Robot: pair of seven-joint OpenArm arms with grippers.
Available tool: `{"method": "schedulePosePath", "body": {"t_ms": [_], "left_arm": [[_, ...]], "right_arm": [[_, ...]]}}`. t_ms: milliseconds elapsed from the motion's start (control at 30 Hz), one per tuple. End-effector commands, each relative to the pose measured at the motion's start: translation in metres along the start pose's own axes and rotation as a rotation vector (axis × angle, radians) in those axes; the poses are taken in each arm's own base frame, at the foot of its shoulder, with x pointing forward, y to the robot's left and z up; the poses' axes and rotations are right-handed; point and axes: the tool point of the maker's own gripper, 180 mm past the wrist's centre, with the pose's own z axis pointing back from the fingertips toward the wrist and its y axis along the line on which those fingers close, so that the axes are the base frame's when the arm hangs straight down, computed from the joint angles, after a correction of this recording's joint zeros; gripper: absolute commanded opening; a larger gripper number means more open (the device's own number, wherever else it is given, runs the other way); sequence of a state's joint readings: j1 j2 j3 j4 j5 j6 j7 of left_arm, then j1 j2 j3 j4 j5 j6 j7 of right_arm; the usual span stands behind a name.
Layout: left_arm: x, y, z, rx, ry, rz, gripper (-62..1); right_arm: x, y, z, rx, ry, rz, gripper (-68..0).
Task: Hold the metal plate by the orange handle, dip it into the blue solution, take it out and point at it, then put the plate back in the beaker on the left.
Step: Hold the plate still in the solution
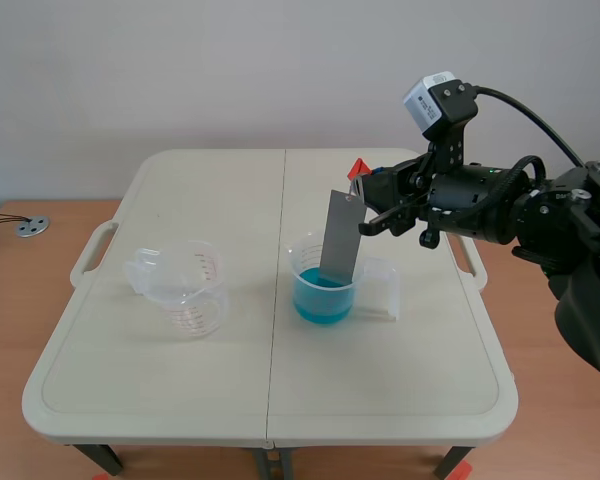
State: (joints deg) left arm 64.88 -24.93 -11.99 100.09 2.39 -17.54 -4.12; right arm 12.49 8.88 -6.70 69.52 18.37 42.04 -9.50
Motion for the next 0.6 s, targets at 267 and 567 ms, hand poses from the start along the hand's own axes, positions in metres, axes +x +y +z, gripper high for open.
{"method": "schedulePosePath", "body": {"t_ms": [267,567], "left_arm": [[0.0042,-0.0016,-0.0006,-0.001,-0.017,0.008,-58.8],[0.0042,-0.0027,-0.0006,-0.007,-0.017,0.009,-58.8]], "right_arm": [[0.0034,-0.0008,-0.0003,0.006,-0.003,0.010,-66.3],[0.0044,-0.0012,-0.0005,0.006,-0.005,0.011,-66.3]]}}
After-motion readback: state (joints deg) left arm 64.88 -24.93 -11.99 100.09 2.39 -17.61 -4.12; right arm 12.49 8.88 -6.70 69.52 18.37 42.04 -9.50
